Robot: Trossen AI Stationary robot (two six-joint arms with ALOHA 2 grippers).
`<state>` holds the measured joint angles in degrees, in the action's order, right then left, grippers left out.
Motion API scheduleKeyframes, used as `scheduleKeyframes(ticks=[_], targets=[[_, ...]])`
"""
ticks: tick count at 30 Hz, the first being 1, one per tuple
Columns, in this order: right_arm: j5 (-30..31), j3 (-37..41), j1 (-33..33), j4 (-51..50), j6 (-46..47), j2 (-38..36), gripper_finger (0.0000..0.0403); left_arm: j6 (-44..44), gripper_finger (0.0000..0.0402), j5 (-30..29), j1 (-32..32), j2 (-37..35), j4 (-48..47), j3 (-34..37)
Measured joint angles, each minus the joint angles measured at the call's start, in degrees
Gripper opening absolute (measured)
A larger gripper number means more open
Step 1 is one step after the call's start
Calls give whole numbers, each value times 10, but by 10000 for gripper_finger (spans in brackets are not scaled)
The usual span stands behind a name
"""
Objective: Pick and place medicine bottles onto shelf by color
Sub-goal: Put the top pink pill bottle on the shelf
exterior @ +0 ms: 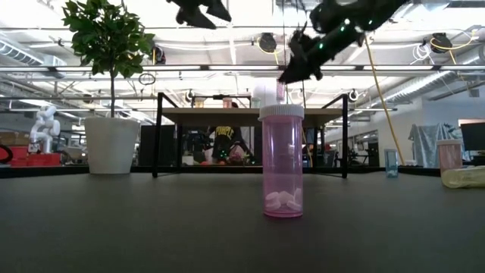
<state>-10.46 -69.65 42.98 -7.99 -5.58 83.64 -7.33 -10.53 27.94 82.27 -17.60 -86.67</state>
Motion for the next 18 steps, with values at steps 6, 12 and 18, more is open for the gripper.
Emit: scheduleKeyframes(ticks=[6, 12, 18], targets=[[1, 0, 21, -3, -1, 24, 107, 63, 351, 14, 33, -7, -78, 0], [-4, 1, 27, -7, -6, 33, 107, 64, 340, 20, 43, -2, -95, 0], [-46, 38, 27, 23, -10, 33, 107, 60, 336, 21, 43, -1, -70, 0]])
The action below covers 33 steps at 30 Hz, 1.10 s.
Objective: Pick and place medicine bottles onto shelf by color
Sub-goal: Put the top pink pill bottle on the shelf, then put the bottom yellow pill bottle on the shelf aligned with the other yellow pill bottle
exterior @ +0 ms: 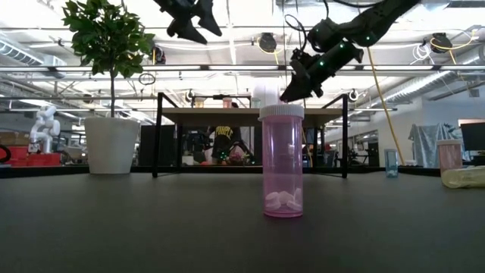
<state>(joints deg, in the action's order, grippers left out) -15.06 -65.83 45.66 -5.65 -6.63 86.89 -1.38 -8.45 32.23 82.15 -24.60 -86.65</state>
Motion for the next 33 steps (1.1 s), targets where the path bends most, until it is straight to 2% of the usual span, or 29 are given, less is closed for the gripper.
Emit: scheduleKeyframes(ticks=[12, 22, 33], targets=[[17, 16, 0, 24, 0, -2, 108, -10, 335, 10, 0, 0, 12, 0], [24, 16, 0, 32, 1, -1, 126, -10, 335, 20, 0, 0, 7, 0], [33, 16, 0, 33, 14, -1, 189, -11, 335, 30, 0, 0, 7, 0]])
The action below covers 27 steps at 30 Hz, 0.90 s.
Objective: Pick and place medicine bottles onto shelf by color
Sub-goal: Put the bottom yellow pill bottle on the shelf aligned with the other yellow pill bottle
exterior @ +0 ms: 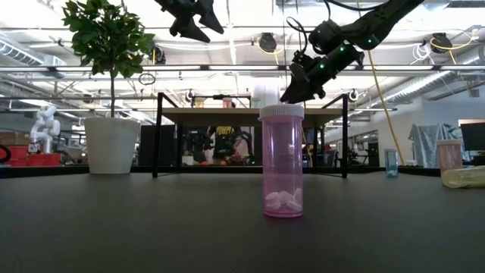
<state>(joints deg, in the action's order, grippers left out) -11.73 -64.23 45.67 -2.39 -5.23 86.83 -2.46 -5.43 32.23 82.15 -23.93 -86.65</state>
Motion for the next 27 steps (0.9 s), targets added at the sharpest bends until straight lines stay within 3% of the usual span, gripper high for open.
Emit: scheduleKeyframes(ticks=[4, 9, 16, 20, 27], targets=[[12, 1, -1, -2, 6, -17, 213, 3, 335, 4, 1, -6, -22, 0], [73, 1, -16, -38, -16, -78, 230, 31, 335, 8, 15, -62, -133, -35], [89, 1, -75, -86, -44, -179, 231, 91, 335, 34, -3, -136, -268, -43], [105, 0, -137, -104, -43, -222, 231, 193, 335, 25, -58, -170, -333, -2], [117, 2, -280, -137, -21, -237, 231, 406, 335, -42, -236, -205, -324, 148]])
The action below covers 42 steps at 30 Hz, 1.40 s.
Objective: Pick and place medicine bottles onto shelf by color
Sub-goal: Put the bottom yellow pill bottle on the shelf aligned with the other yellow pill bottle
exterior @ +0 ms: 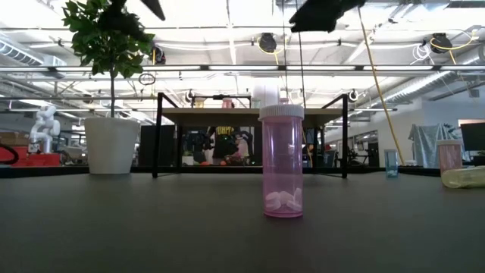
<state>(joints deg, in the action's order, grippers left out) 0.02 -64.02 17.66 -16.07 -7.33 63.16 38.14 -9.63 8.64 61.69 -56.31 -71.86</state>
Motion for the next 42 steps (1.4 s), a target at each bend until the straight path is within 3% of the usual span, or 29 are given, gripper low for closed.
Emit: scheduleKeyframes(ticks=[5, 8, 15, 19, 22, 28, 32, 36, 42], targets=[[-27, 57, -68, 70, 78, 0, 231, 147, 335, -2, -134, 5, -10, 62], [-24, 98, -108, 117, 147, 0, 231, 155, 335, 1, -203, 11, -11, 77], [123, 114, -259, 138, 161, 15, 212, 15, 335, 1, -315, 14, -22, 77], [205, 104, -314, 200, 163, 50, 206, 7, 335, 0, -363, 14, -34, 96], [230, 88, -332, 251, 176, 94, 206, 41, 335, 10, -417, 14, -23, 137], [240, 8, -358, 276, 210, 198, 206, 138, 335, 19, -566, 13, 102, 239], [266, -36, -377, 274, 221, 249, 205, 162, 335, -15, -645, 13, 143, 287], [294, -50, -400, 277, 236, 272, 205, 159, 335, -36, -688, 13, 223, 347], [371, -50, -435, 272, 268, 275, 205, 197, 335, -46, -702, 13, 371, 451]])
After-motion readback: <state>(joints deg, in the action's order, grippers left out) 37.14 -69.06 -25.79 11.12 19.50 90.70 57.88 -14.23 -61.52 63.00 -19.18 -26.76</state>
